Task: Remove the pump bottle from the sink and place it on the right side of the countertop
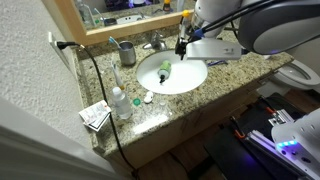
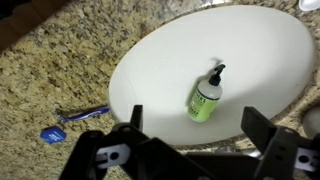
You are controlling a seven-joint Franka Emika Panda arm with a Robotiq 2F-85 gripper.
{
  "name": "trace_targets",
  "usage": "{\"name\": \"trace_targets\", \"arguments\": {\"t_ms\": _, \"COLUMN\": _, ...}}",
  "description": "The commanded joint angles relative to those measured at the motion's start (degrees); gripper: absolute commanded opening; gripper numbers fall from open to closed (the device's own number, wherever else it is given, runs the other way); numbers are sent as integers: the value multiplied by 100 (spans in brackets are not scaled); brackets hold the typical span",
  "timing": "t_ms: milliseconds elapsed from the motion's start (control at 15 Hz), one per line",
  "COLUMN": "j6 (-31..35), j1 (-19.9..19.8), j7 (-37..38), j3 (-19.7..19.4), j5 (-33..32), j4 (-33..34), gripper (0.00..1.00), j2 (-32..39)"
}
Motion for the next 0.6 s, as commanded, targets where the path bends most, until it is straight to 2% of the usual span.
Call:
{"name": "trace_targets", "arguments": {"t_ms": 0, "j6": -31, "j1": 304, "j7": 55, "j3": -280, "j5": -84, "j4": 5, "gripper": 100, "j2": -2}}
{"name": "trace_targets", "arguments": {"t_ms": 67, "j6": -36, "j1": 308, "j7": 55, "j3": -276, "j5": -84, "j4": 5, "gripper": 100, "j2": -26}}
{"name": "trace_targets", "arguments": {"t_ms": 267, "j6": 609, "j1": 83, "j7": 1095, "j3": -146, "j5": -1590, "j4": -80, "gripper": 100, "j2": 408}}
{"name": "trace_targets", "arguments": {"t_ms": 333, "j6": 774, "j1": -229, "j7": 1490, "j3": 109, "j5": -2104, "j4": -68, "gripper": 100, "j2": 542}}
{"name": "trace_targets", "arguments": {"t_ms": 400, "j6": 804, "j1": 68, "j7": 1864, "j3": -211, "j5": -2518, "j4": -16, "gripper": 100, "j2": 746}}
{"name": "trace_targets", "arguments": {"t_ms": 467, "j6": 823, "j1": 131, "j7": 2201, "j3": -302, "j5": -2949, "j4": 15, "gripper": 100, "j2": 897}}
{"name": "trace_targets", "arguments": {"t_ms": 533, "j6": 889, "j1": 245, "j7": 2333, "j3": -477, "j5": -3073, "j4": 46, "gripper": 100, "j2": 1100}}
